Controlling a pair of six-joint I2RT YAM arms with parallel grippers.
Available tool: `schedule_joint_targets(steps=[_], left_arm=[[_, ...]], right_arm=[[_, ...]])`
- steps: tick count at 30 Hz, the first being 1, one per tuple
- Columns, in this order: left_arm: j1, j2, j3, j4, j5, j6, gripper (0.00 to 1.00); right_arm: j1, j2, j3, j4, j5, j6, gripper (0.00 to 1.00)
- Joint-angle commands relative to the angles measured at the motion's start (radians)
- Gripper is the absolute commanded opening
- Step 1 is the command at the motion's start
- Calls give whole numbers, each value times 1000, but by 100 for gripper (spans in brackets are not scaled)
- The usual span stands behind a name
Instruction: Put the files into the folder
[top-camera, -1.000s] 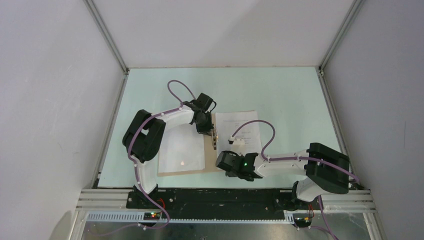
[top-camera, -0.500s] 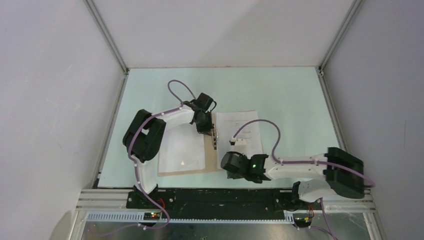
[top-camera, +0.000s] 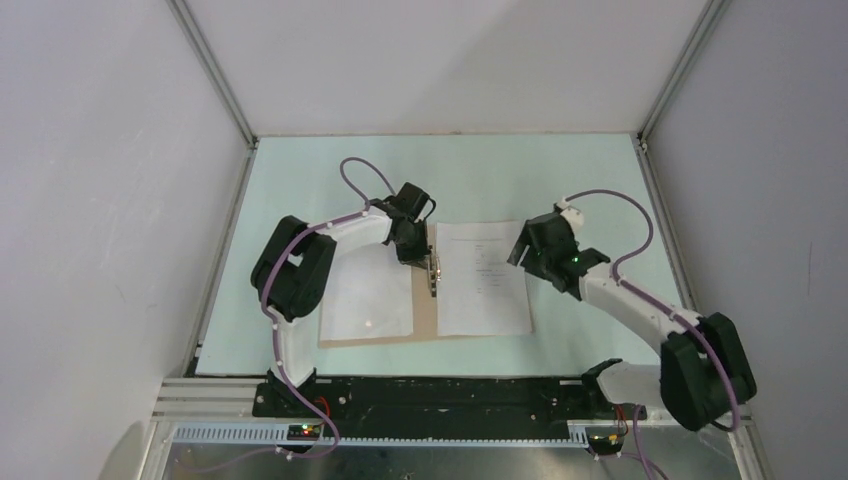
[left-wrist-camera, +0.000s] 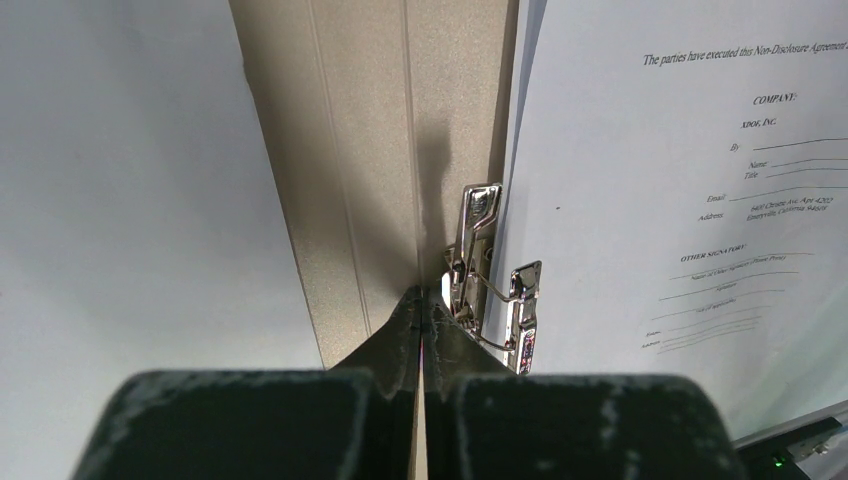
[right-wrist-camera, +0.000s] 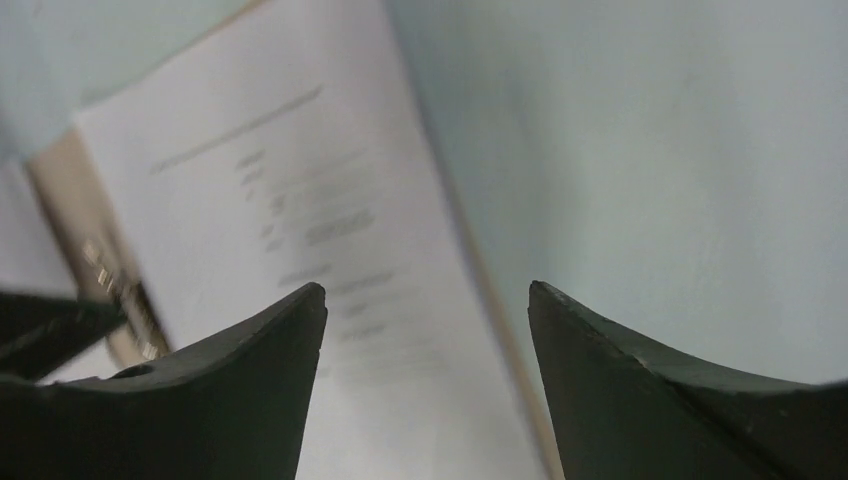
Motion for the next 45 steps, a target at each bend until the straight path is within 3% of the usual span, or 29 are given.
schedule_joint_targets(steps=[1,6,19,45], left_arm=[[-8,46,12,-3,-16,35,0],[-9,55,19,-8,-11,42,0],[-8,71,27,-17,-11,51,0],[-10,85,31,-19,-7,56,0]], right_arm=[[-161,124,22,183,-122,-116,80],[-207,263,107,253,-150,-134,83],[-144,491,277,231,-78,-133,81],[-111,585,367,212,-73,-155,81]])
